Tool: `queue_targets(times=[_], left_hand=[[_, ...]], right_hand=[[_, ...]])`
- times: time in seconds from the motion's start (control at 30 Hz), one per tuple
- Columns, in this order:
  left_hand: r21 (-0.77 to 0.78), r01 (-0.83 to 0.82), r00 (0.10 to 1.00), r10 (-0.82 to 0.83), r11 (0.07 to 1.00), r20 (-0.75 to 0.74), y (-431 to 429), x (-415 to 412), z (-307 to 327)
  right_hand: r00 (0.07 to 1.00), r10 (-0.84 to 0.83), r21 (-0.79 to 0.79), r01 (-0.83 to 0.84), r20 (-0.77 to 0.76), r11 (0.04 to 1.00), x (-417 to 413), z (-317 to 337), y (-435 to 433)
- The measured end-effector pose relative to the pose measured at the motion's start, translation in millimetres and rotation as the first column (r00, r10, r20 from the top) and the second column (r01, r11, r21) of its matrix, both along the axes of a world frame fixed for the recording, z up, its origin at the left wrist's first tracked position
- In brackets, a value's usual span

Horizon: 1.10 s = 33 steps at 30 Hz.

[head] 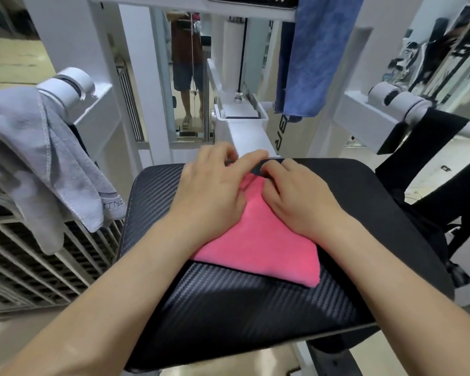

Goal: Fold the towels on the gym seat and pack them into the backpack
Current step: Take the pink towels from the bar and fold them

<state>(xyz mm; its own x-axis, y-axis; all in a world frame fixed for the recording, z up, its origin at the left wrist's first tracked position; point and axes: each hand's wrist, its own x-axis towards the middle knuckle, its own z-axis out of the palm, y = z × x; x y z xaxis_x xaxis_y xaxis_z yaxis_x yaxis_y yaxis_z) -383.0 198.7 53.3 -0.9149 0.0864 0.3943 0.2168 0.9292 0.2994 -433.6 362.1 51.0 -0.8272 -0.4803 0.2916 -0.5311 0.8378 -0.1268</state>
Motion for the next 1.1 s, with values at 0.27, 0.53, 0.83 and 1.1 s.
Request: queue_targets(times=[0.27, 0.53, 0.83, 1.1], left_hand=[[0.336, -0.074, 0.943, -0.044, 0.939, 0.33, 2.1, 8.1, 13.2], [0.855, -0.159, 0.957, -0.135, 0.493, 0.256, 91.5, 66.5, 4.6], [0.883, 0.076, 0.934, -0.344, 0.463, 0.1, 219.5, 100.7, -3.1], [0.765, 0.01, 0.82, -0.443, 0.645, 0.363, 303.8, 124.5, -48.7]], right_hand=[[0.882, 0.058, -0.015, -0.058, 0.467, 0.998, -3.1, 42.9, 17.0], [0.258, 0.834, -0.834, 0.418, 0.488, 0.359, 29.7, 9.0, 129.2], [0.827, 0.358, -0.821, 0.2, 0.434, 0.534, 84.2, -26.4, 264.4], [0.605, 0.36, -0.547, 0.153, 0.71, 0.823, 154.7, -62.2, 326.6]])
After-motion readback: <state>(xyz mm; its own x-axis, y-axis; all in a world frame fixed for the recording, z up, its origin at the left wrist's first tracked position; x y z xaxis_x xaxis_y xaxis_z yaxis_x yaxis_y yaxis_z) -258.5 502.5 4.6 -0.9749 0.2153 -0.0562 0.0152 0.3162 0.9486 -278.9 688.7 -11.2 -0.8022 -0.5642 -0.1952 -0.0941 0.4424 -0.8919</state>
